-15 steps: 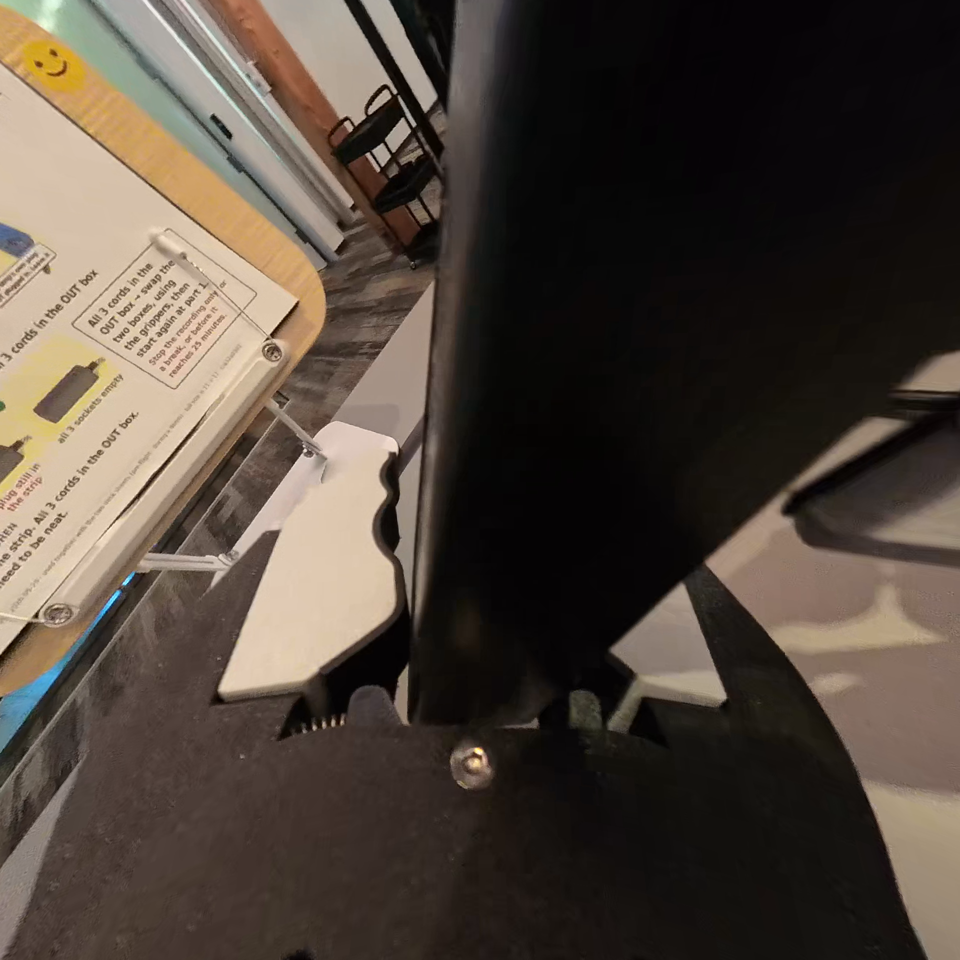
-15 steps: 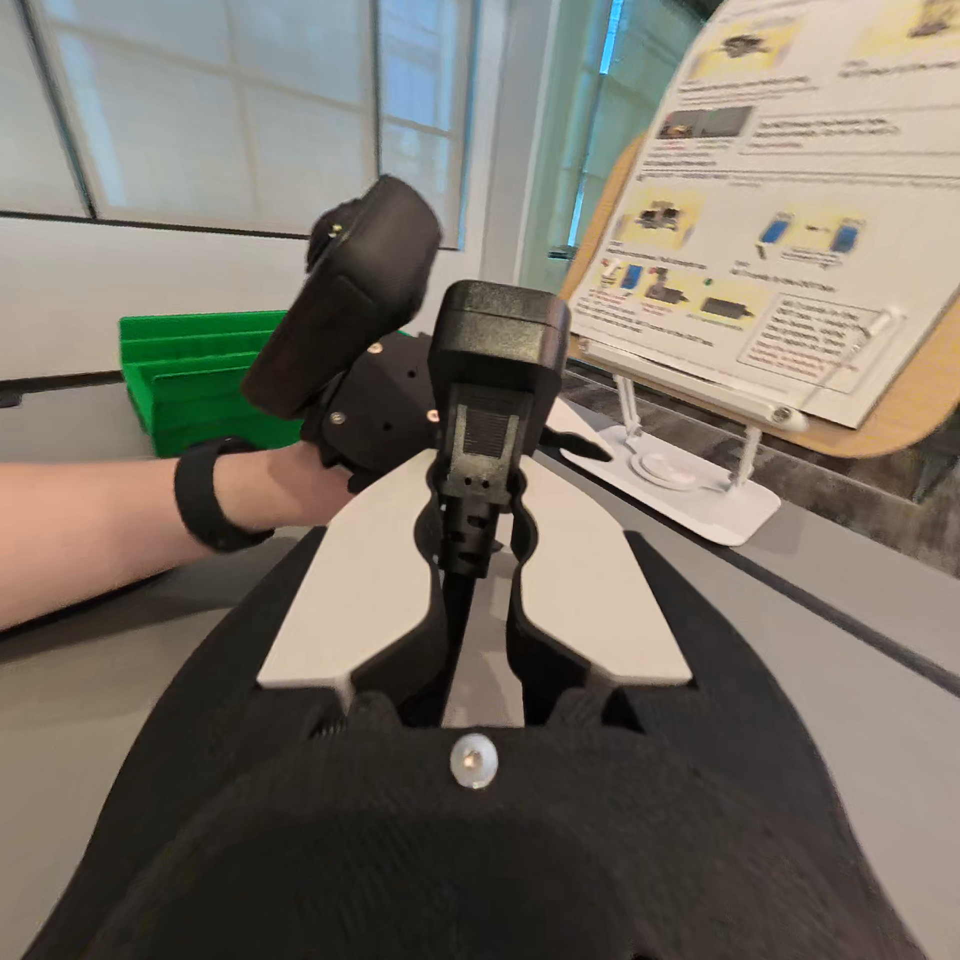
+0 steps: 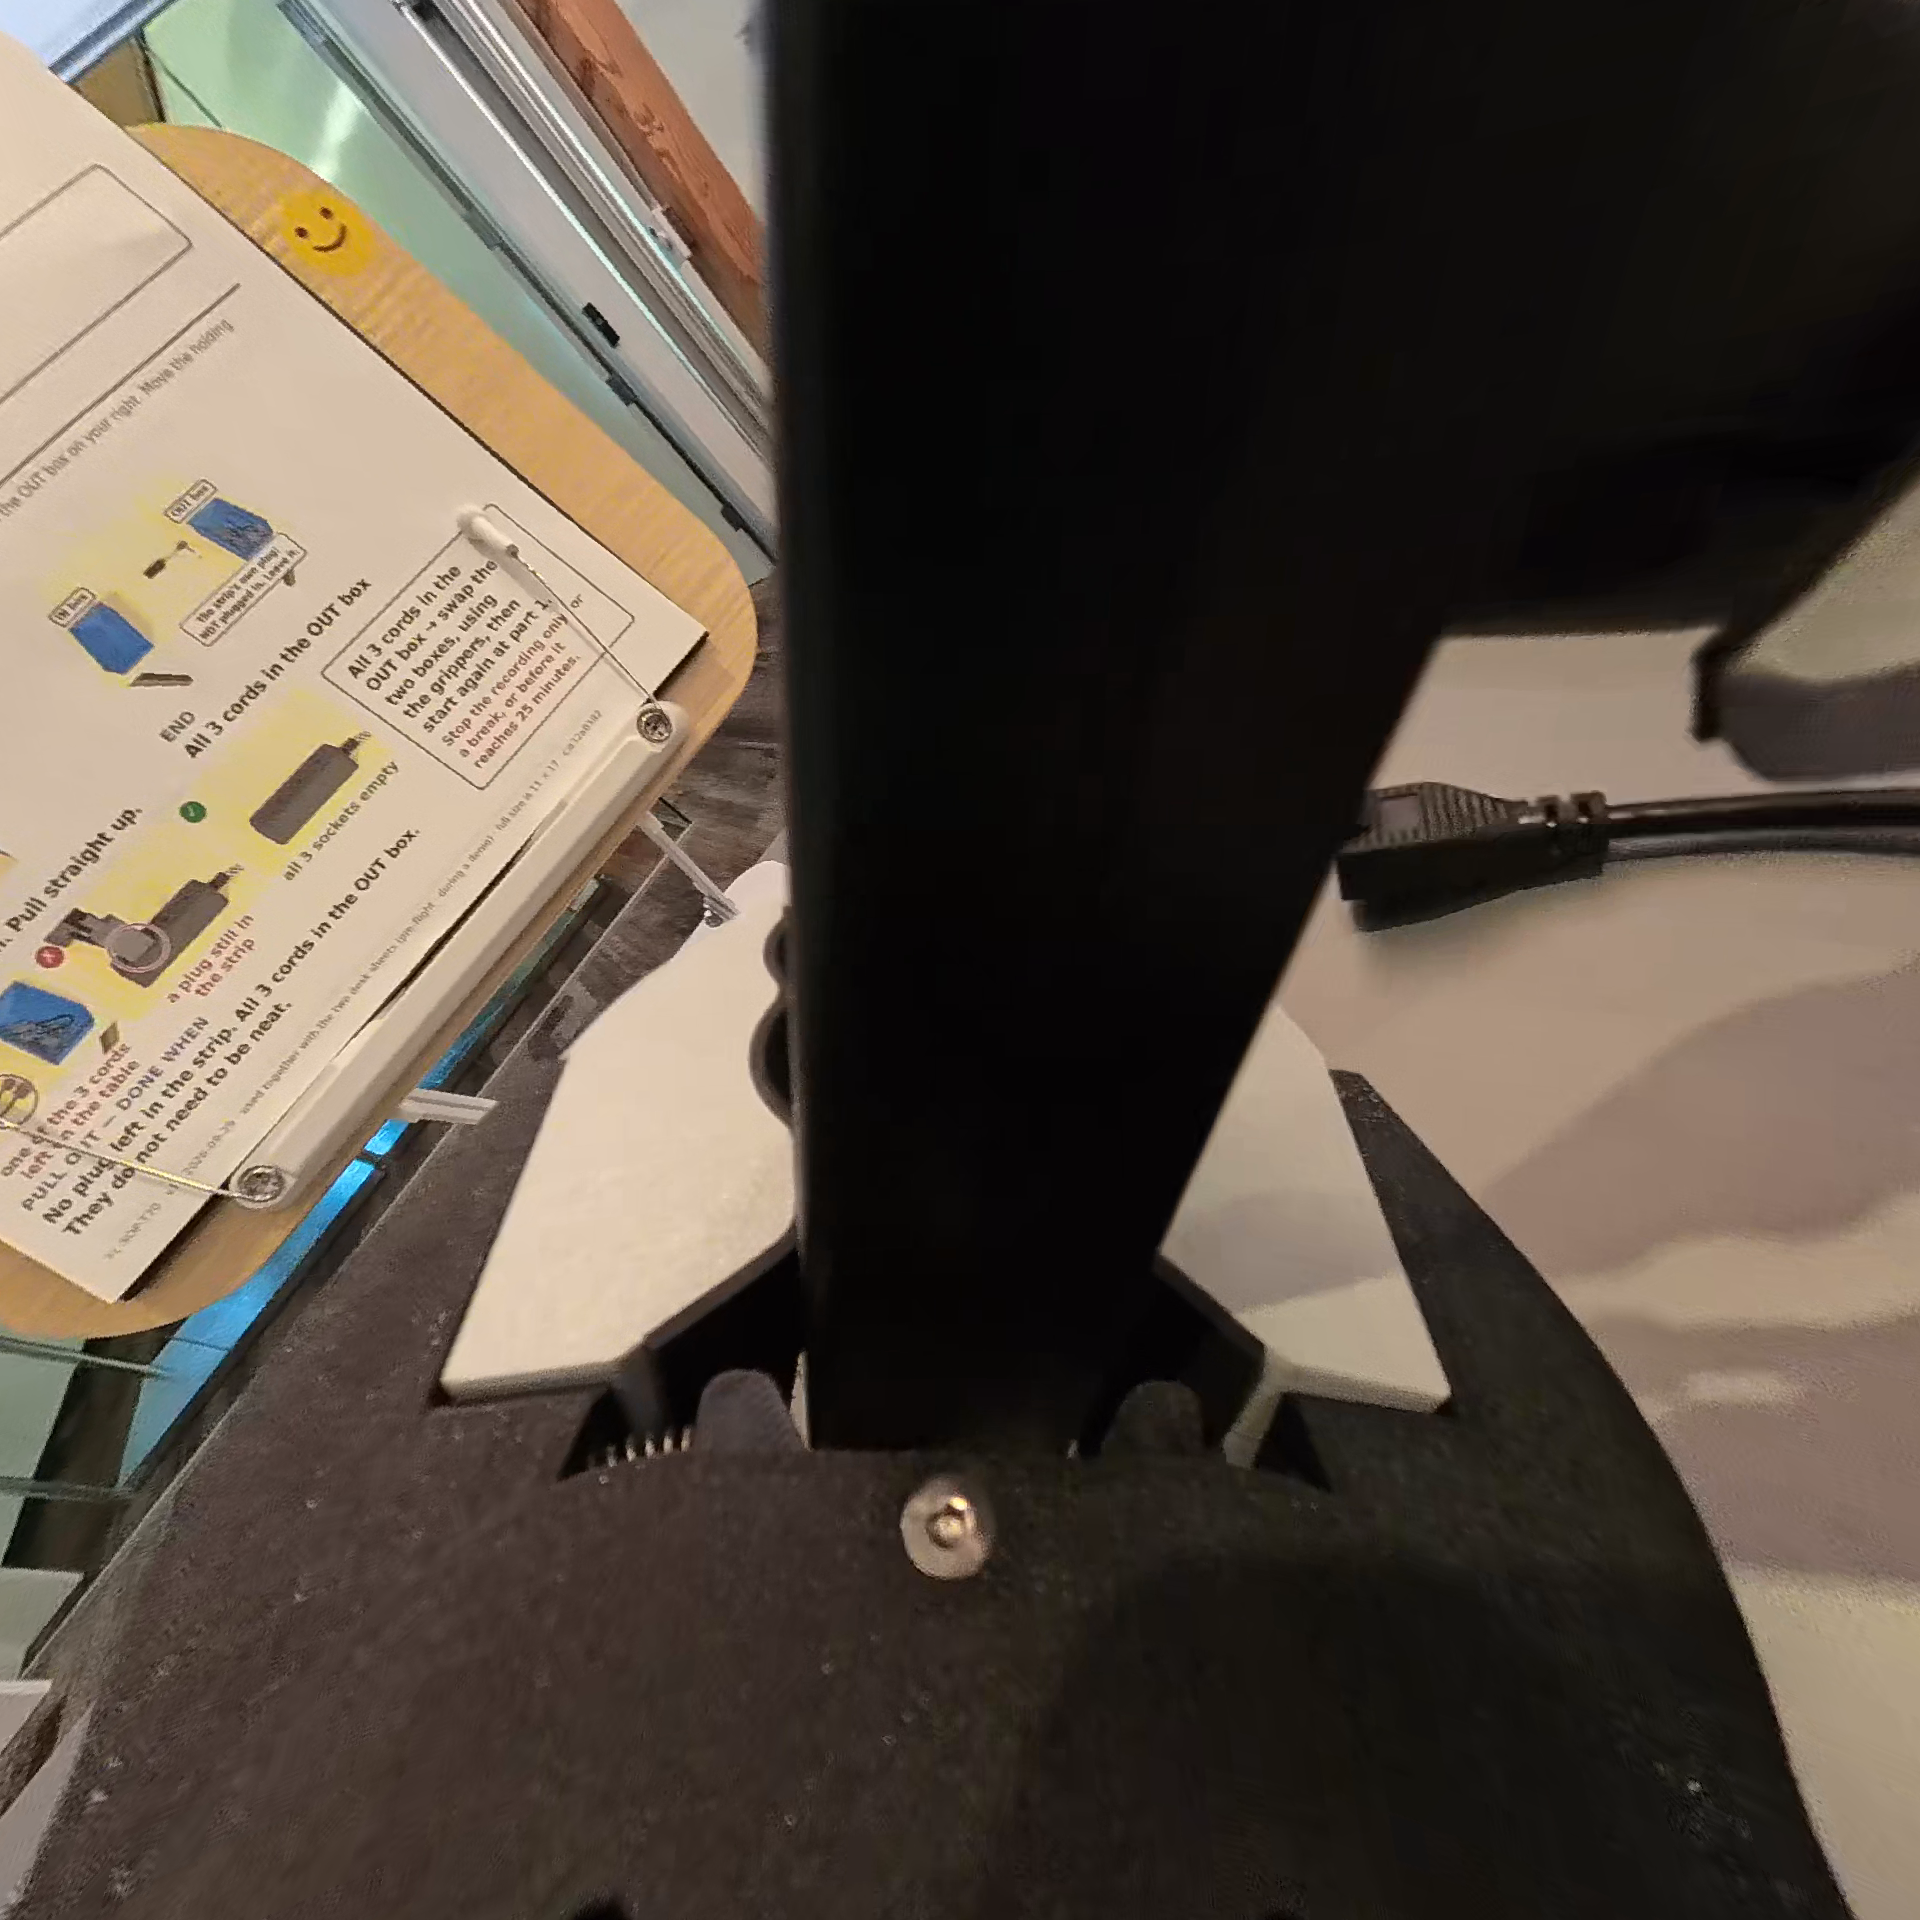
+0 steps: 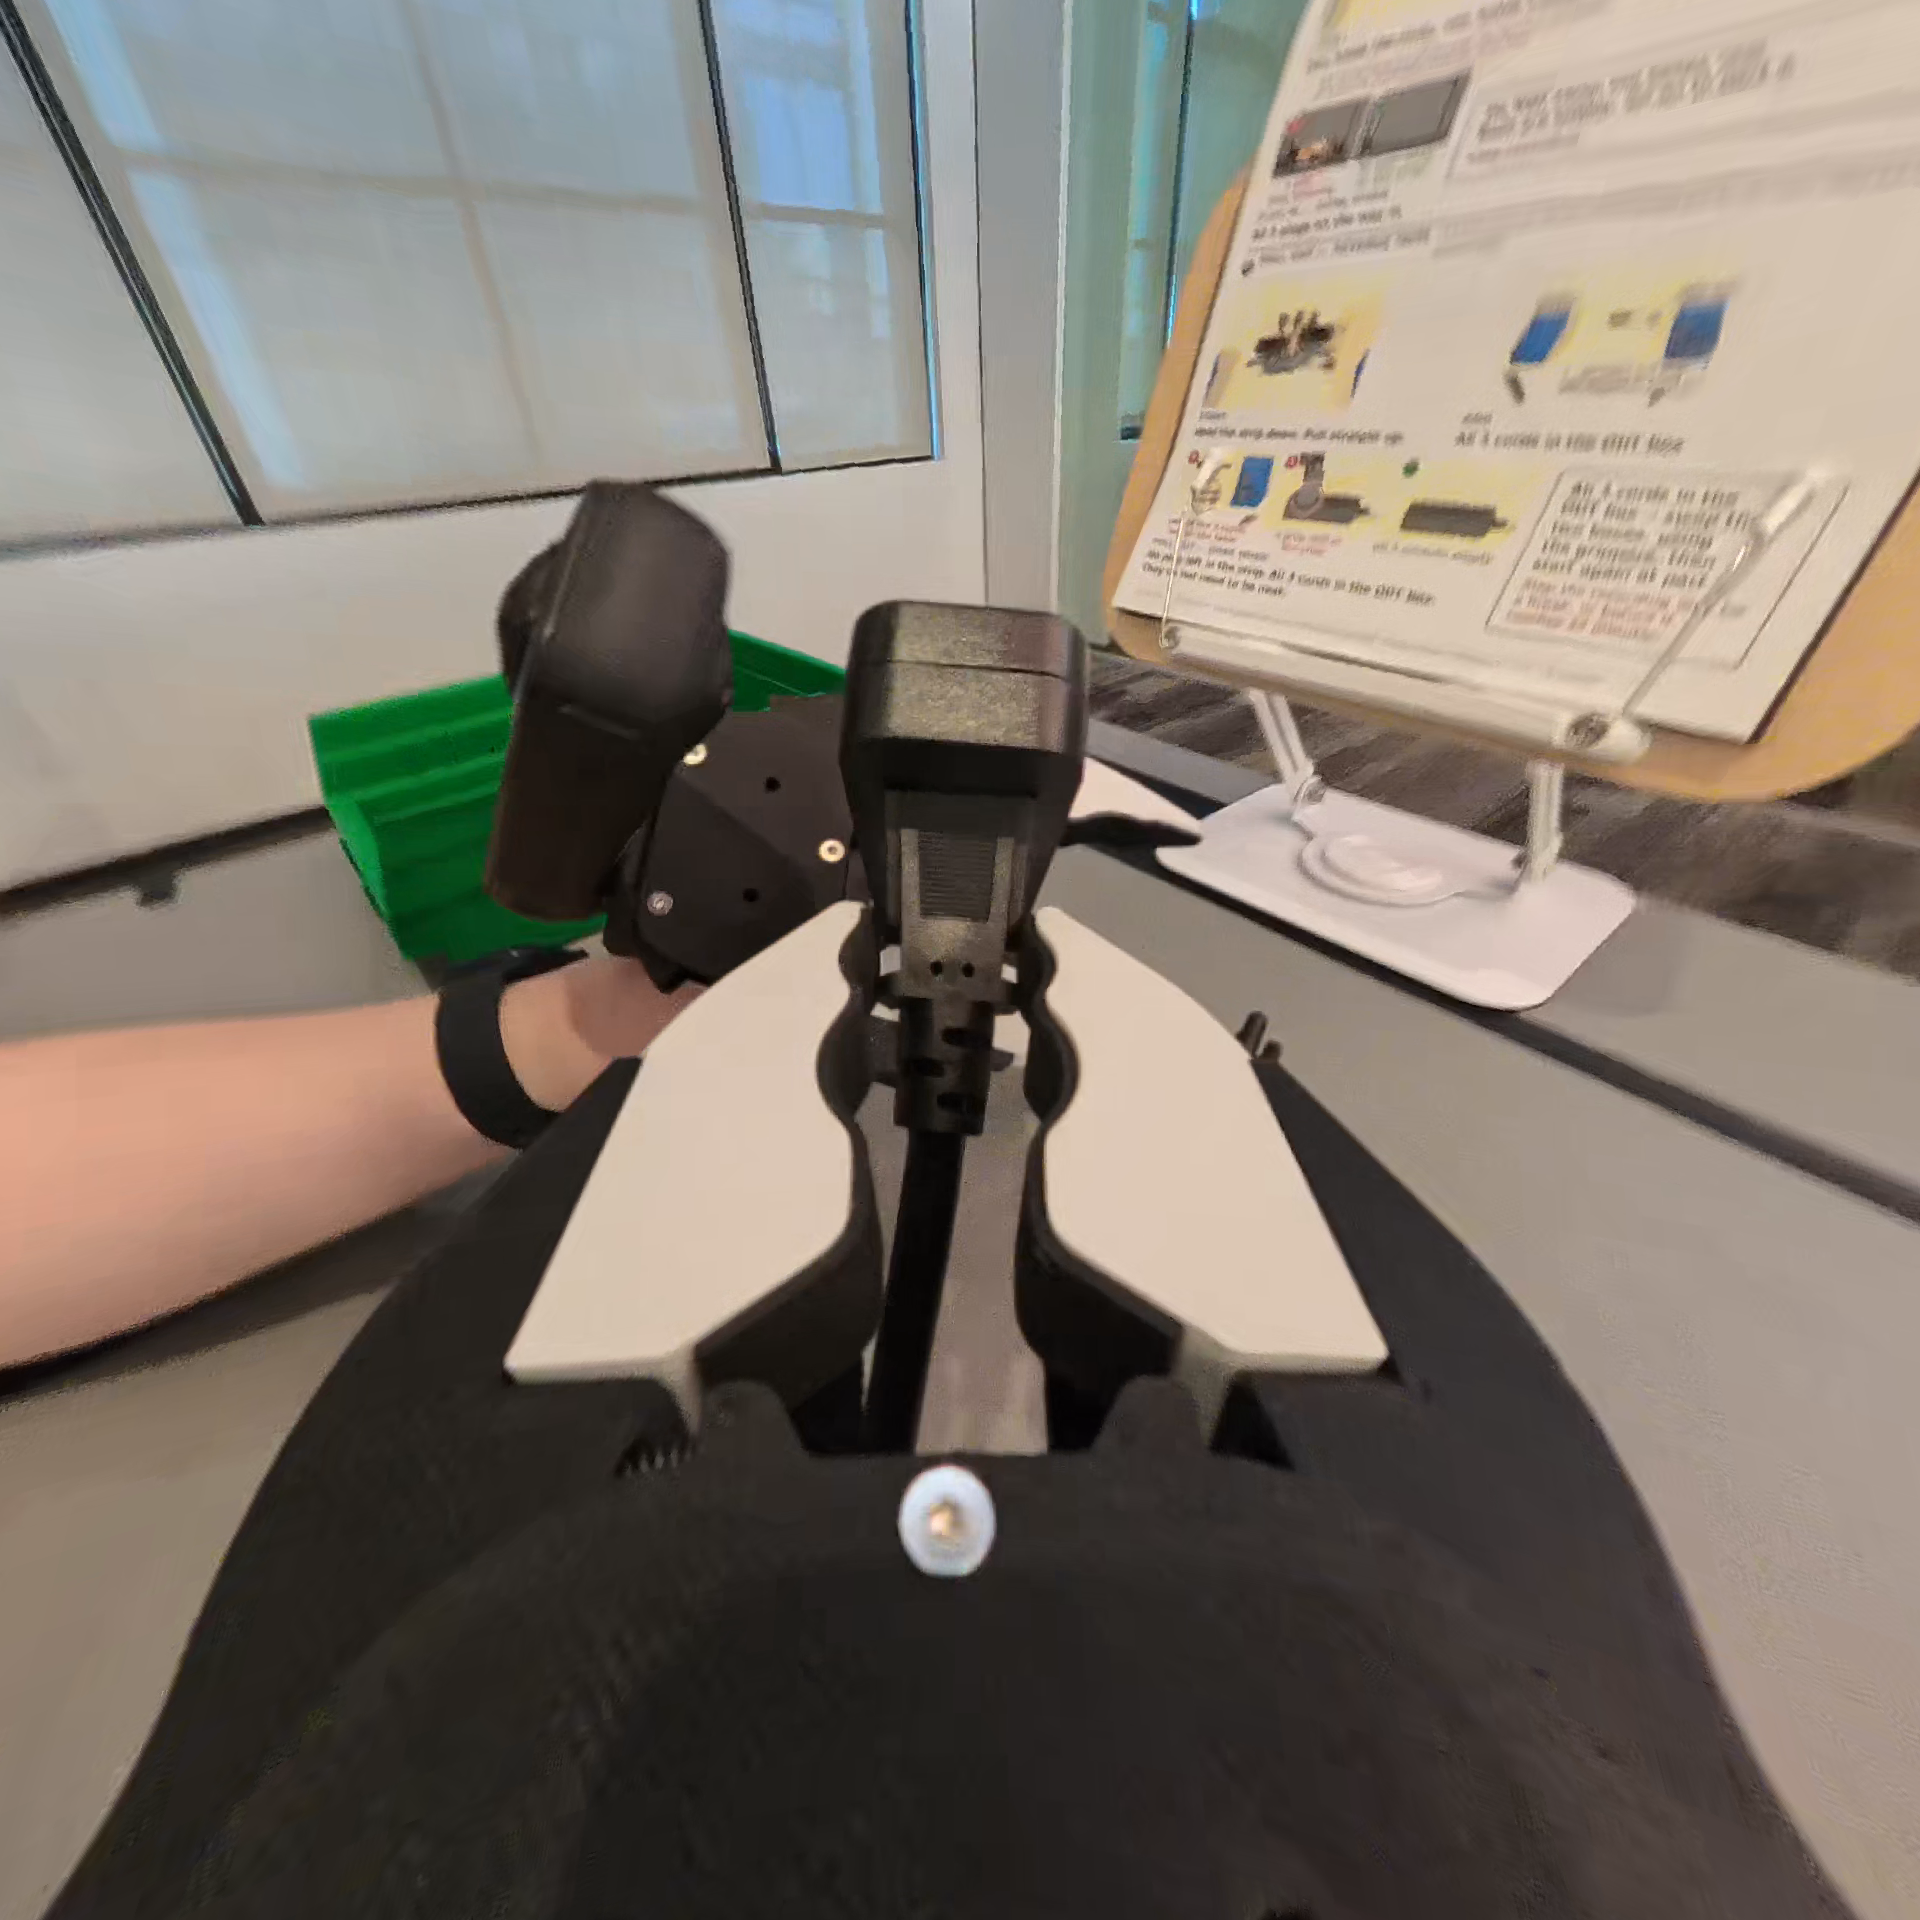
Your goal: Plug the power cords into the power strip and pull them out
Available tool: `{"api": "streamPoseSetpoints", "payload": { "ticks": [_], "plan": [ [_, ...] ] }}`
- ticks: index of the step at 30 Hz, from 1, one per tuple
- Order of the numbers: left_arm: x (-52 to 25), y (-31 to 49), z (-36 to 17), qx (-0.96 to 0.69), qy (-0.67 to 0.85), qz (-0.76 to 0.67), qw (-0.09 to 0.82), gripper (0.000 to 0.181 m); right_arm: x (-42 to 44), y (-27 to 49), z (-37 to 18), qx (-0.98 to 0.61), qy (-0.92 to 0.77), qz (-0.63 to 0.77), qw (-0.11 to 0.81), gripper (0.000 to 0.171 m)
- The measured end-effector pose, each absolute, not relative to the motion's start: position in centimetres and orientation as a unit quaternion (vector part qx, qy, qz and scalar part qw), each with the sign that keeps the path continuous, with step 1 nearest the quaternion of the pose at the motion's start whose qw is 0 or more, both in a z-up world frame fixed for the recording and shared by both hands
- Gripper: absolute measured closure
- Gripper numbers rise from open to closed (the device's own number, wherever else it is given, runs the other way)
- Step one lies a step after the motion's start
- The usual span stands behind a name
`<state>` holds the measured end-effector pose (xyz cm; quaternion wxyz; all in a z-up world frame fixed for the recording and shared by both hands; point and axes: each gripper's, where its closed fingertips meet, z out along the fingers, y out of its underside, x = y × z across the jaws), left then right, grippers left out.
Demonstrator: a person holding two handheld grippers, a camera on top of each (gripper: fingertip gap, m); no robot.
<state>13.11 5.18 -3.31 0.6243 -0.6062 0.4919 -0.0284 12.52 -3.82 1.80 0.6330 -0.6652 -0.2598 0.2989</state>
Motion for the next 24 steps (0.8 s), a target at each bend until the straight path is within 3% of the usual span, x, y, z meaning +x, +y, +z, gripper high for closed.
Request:
{"api": "streamPoseSetpoints", "payload": {
  "ticks": [5, 9, 16, 21, 22, 24],
  "plan": [
    [12.3, 6.0, -2.3, -0.619, 0.44, 0.002, 0.65, 0.122, 12.9, -3.1, 2.3, -0.656, -0.155, 0.328, 0.662, 0.145],
    [13.3, 5.0, -2.5, -0.596, 0.487, -0.051, 0.636, 0.12, 12.7, -3.3, 2.5, -0.652, -0.193, 0.294, 0.672, 0.146],
    [12.7, -0.6, -2.0, -0.572, 0.607, -0.263, 0.484, 0.116, 14.6, -3.9, 3.3, -0.638, -0.282, 0.164, 0.697, 0.145],
    [10.9, -2.4, 6.7, -0.552, 0.499, -0.4, 0.535, 0.115, 14.9, -3.2, 2.4, -0.649, -0.301, 0.049, 0.697, 0.146],
    [11.2, -2.2, 7.5, -0.558, 0.478, -0.392, 0.554, 0.123, 14.9, -3.0, 2.0, -0.655, -0.304, 0.033, 0.692, 0.146],
    [12.3, -1.9, 7.1, -0.575, 0.474, -0.34, 0.574, 0.121, 14.8, -2.7, 1.3, -0.664, -0.305, 0.013, 0.682, 0.146]
  ]
}}
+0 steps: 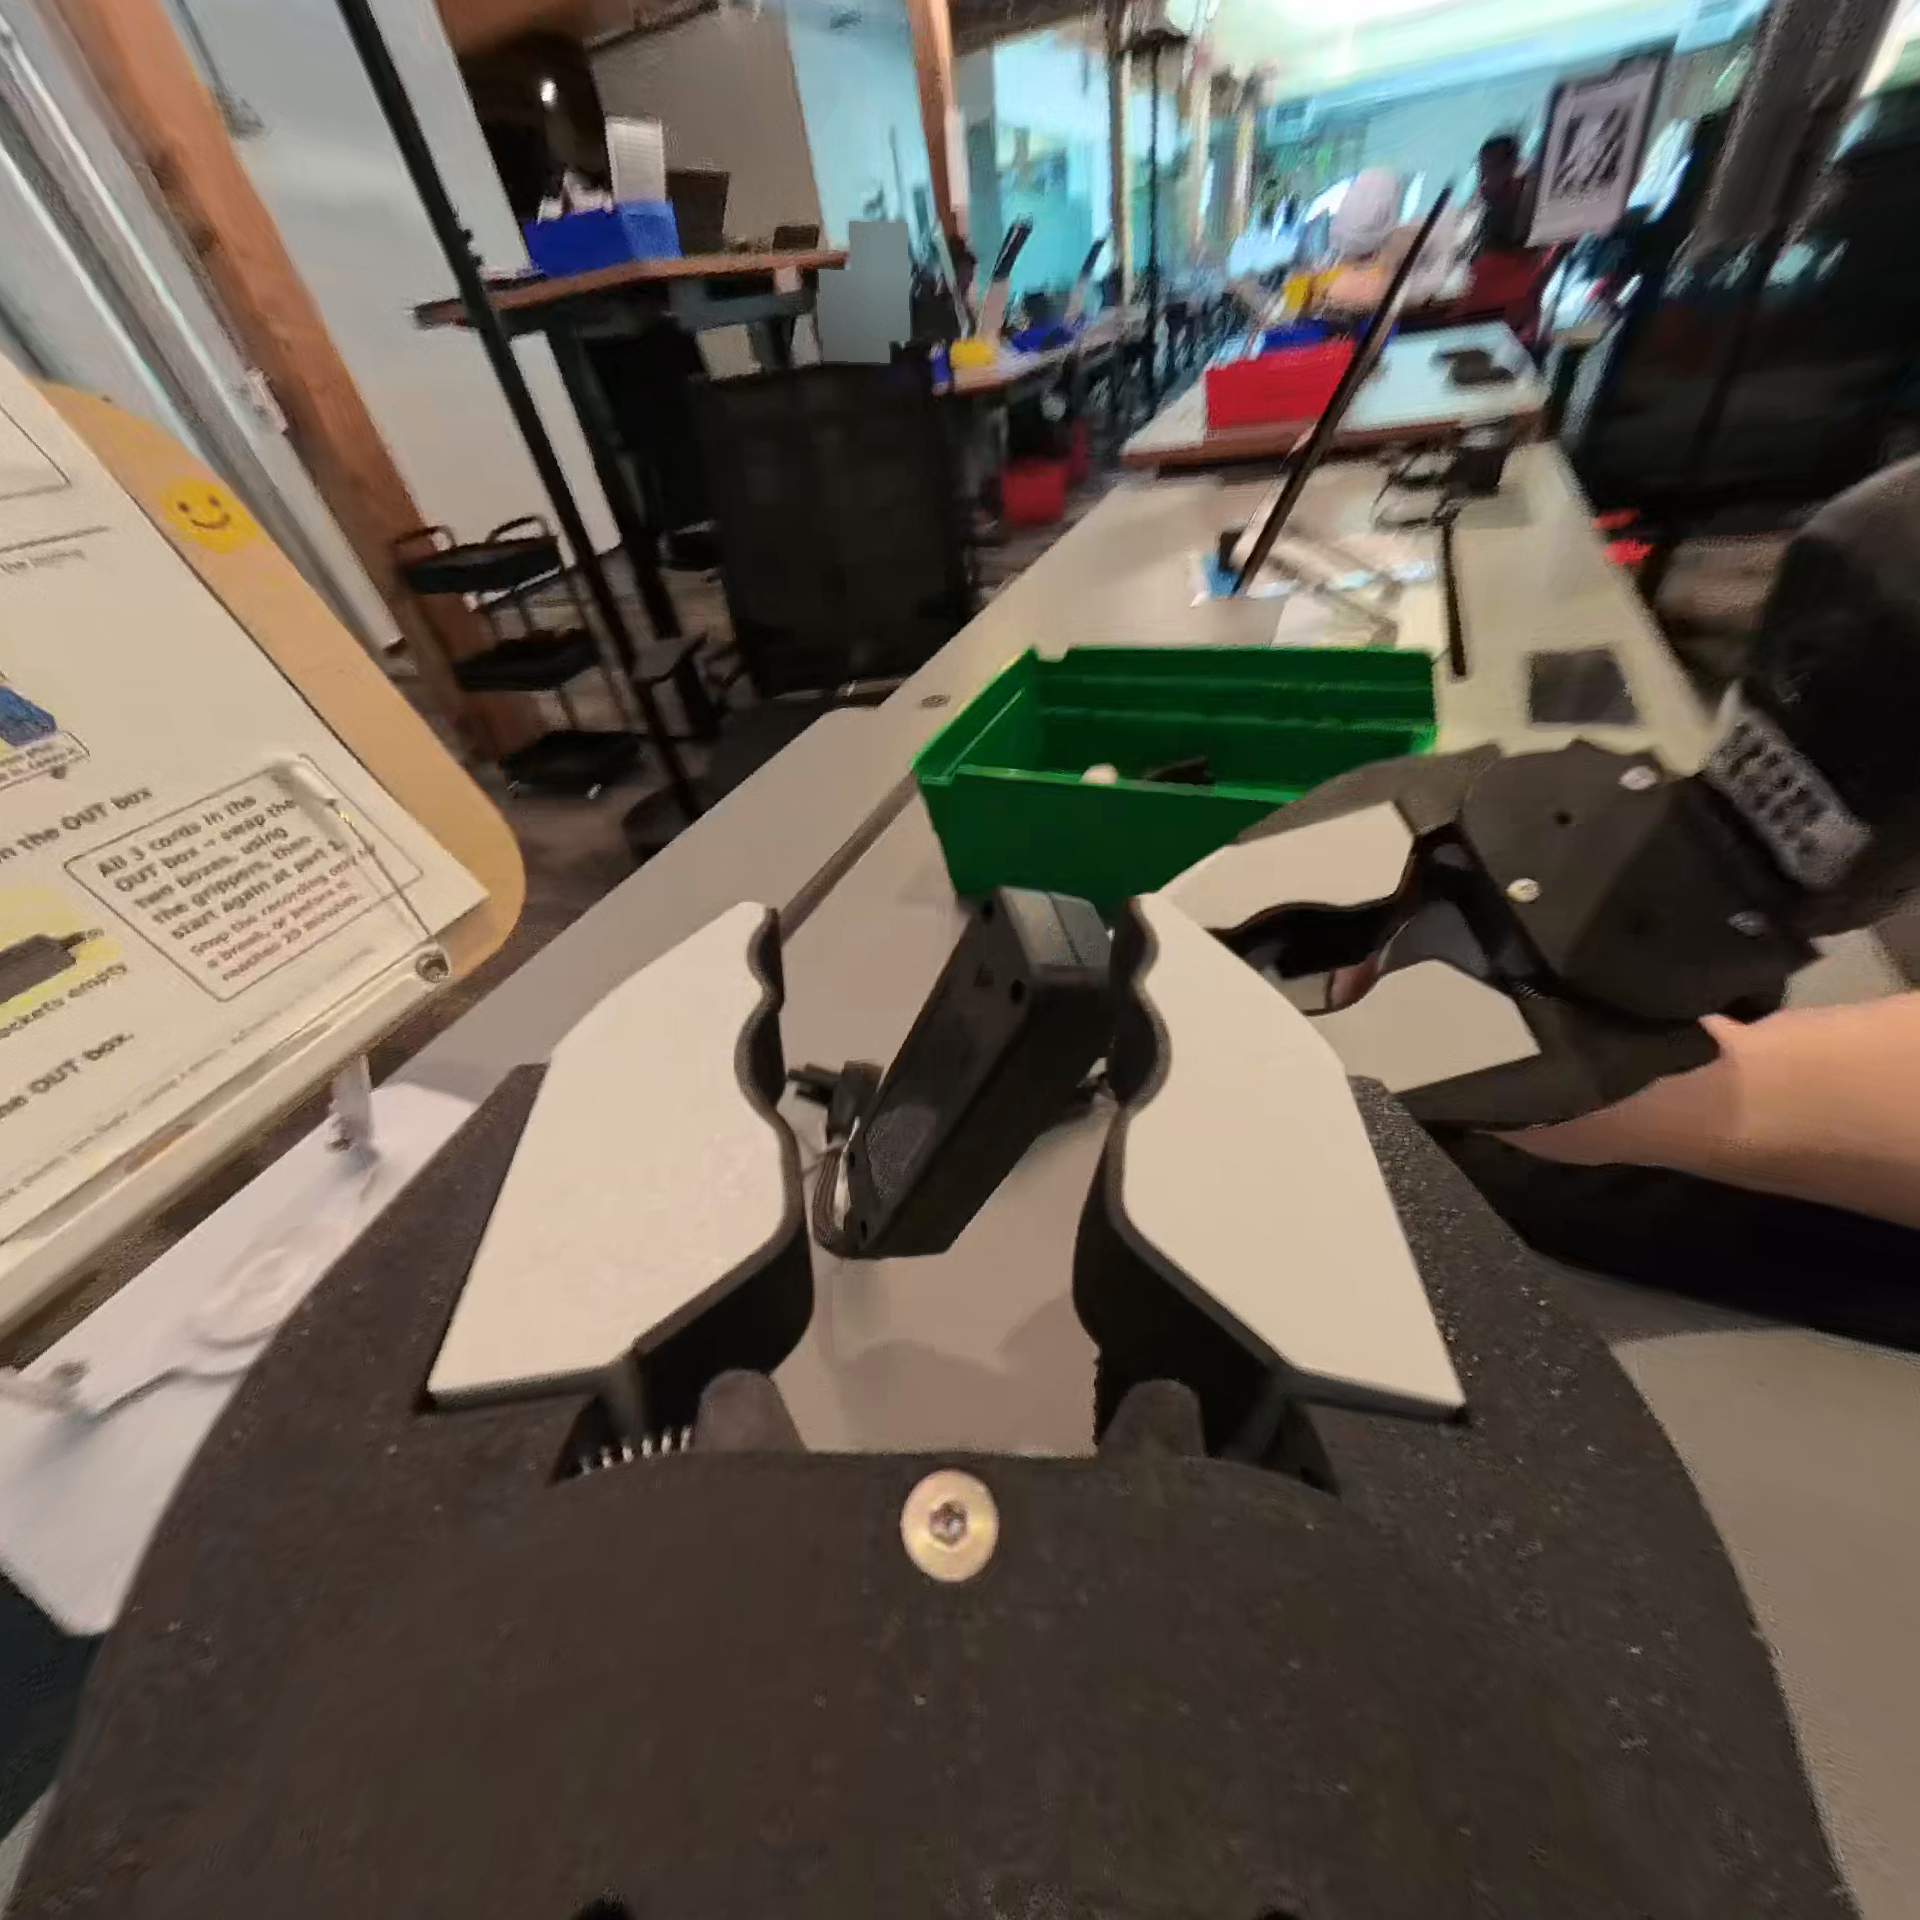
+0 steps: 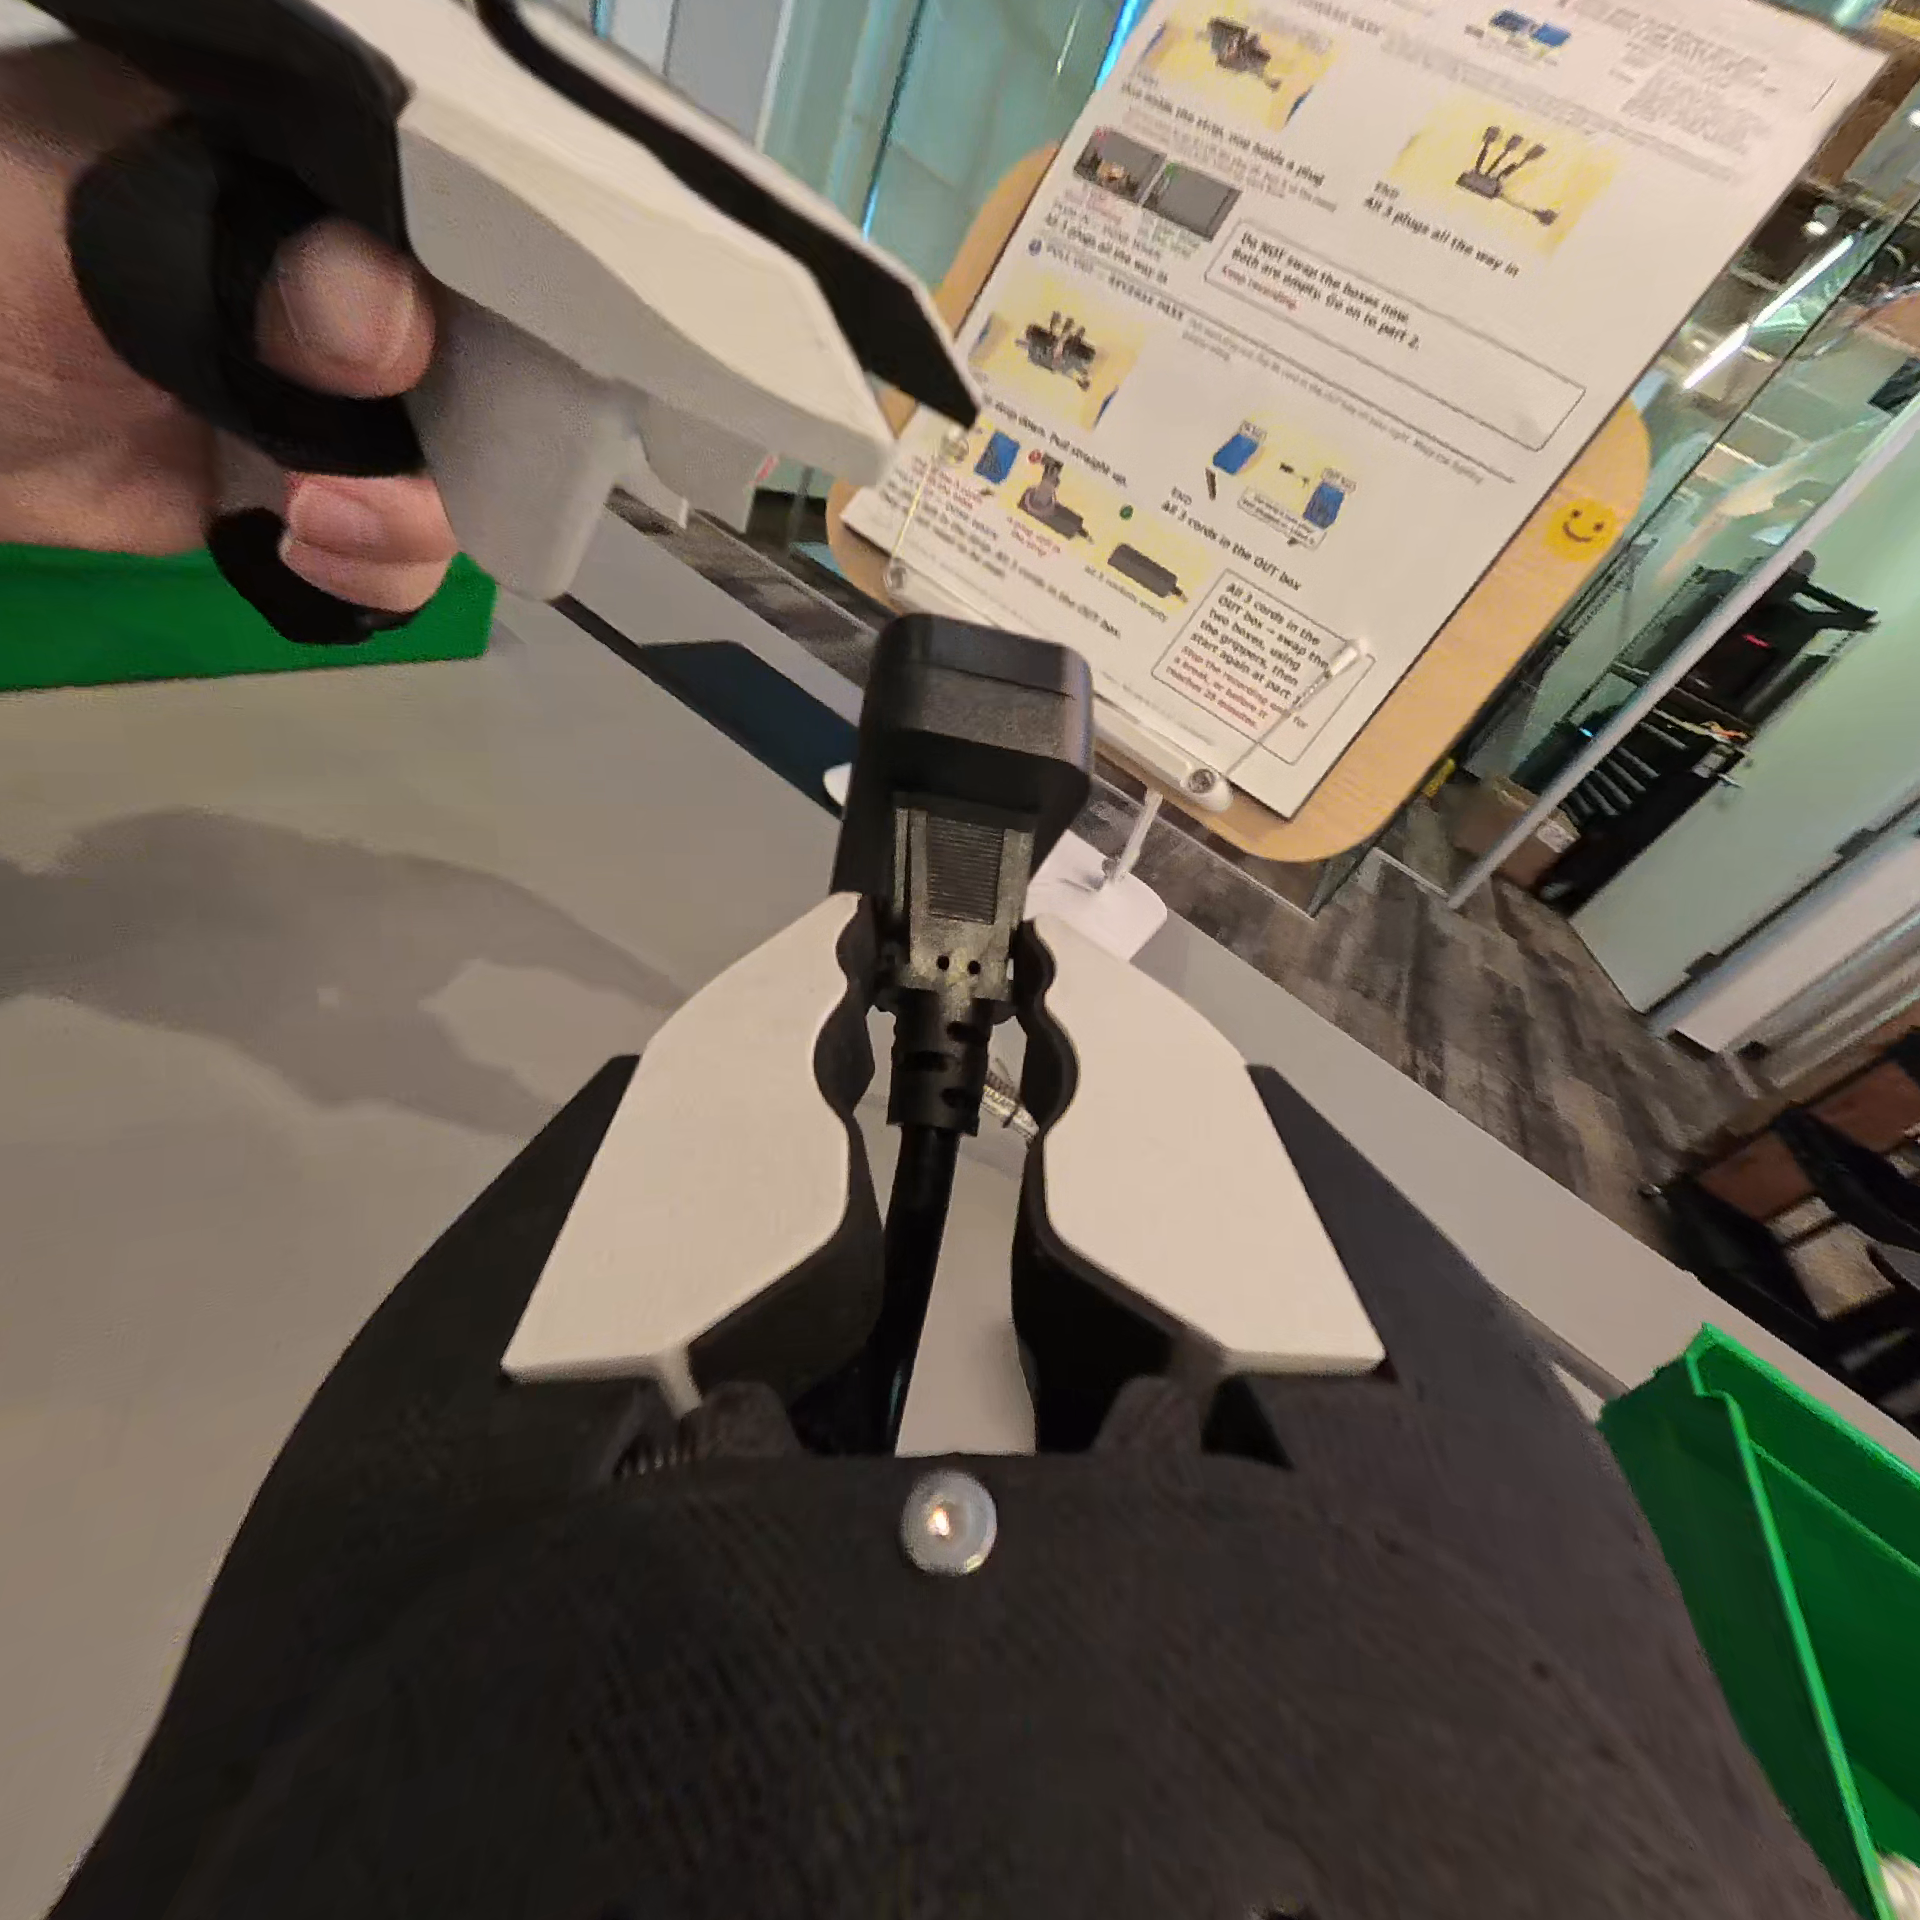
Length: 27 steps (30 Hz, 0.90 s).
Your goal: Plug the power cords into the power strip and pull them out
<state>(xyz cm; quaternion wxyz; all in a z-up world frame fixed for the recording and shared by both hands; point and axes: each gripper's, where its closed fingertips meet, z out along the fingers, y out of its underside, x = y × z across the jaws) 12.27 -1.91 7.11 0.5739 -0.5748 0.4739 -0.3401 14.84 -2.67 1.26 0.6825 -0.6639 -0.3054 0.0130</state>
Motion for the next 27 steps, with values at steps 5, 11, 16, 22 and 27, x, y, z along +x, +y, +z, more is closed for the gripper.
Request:
{"api": "streamPoseSetpoints", "payload": {
  "ticks": [5, 11, 16, 22, 27],
  "plan": [
    [15.0, -0.7, 2.0, -0.637, 0.476, -0.283, 0.536, 0.13, 14.7, -2.1, 0.1, -0.678, -0.307, -0.006, 0.667, 0.146],
    [15.0, 1.9, -0.9, -0.634, 0.419, -0.257, 0.597, 0.153, 14.2, 0.2, -2.9, -0.709, -0.322, -0.013, 0.627, 0.146],
    [13.4, 4.1, -2.3, -0.66, 0.342, -0.311, 0.592, 0.15, 12.6, 2.2, -4.6, -0.727, -0.33, 0.007, 0.602, 0.145],
    [11.7, 5.7, -2.4, -0.659, 0.338, -0.309, 0.597, 0.151, 11.1, 3.6, -4.7, -0.732, -0.338, 0.018, 0.591, 0.145],
    [11.0, 5.8, -2.7, -0.65, 0.337, -0.348, 0.586, 0.15, 10.2, 3.7, -4.8, -0.734, -0.315, -0.015, 0.602, 0.144]
  ]
}}
